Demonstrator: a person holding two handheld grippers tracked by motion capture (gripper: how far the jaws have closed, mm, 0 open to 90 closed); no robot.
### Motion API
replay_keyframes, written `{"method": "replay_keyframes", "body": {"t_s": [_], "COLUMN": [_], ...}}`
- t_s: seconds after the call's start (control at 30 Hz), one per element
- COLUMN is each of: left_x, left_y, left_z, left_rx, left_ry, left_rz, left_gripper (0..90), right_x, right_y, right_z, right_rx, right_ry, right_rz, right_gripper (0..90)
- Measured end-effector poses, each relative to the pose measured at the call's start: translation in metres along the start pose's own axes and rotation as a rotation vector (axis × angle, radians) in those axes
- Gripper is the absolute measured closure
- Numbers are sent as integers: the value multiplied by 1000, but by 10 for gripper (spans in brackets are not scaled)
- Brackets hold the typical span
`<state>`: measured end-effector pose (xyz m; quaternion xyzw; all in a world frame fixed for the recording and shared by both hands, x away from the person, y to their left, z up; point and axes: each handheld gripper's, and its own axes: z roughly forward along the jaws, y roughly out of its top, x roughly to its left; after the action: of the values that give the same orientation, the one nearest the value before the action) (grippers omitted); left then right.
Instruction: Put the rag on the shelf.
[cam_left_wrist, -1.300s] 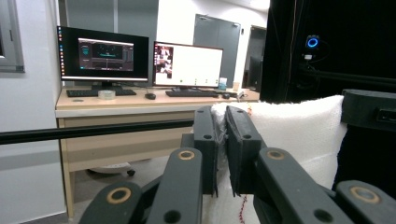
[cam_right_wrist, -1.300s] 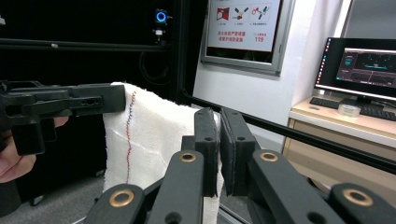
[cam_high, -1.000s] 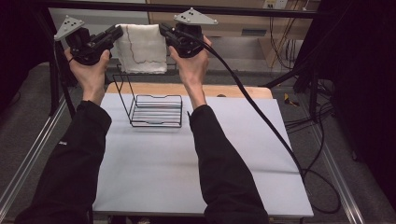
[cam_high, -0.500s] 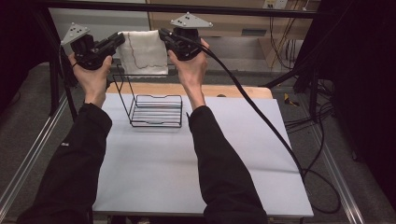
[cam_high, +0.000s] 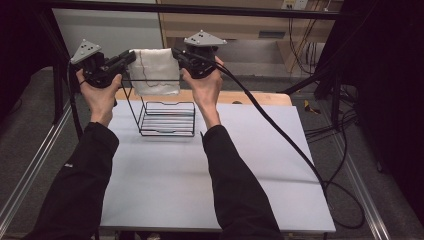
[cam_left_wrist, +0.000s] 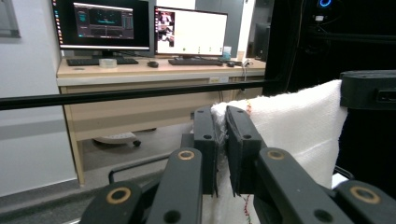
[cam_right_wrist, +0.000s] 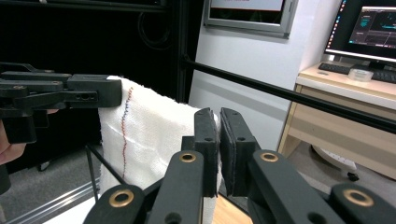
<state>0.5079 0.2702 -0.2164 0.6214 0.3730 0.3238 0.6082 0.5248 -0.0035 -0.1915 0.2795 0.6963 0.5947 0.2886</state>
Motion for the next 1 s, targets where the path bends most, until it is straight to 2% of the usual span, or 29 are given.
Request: {"method": "replay_keyframes", "body": {"t_s": [0.3,0.53,1.0], "left_x": [-4,-5,-8], "left_y": [-7,-10,-16], "left_z": [-6,-14,-27], "left_rx": [11,-2,13], "left_ry": [-17,-30,-49], "left_rz": [13,13,30], "left_gripper": [831,831,828], "right_x": [3,9,22], "right_y": [-4,-3,-5], "right_z": [-8,-14,-27], "right_rx": [2,-1,61], "right_ry": [11,29,53], "right_rz": [-11,-31,-63], "right_gripper": [862,861,860]}}
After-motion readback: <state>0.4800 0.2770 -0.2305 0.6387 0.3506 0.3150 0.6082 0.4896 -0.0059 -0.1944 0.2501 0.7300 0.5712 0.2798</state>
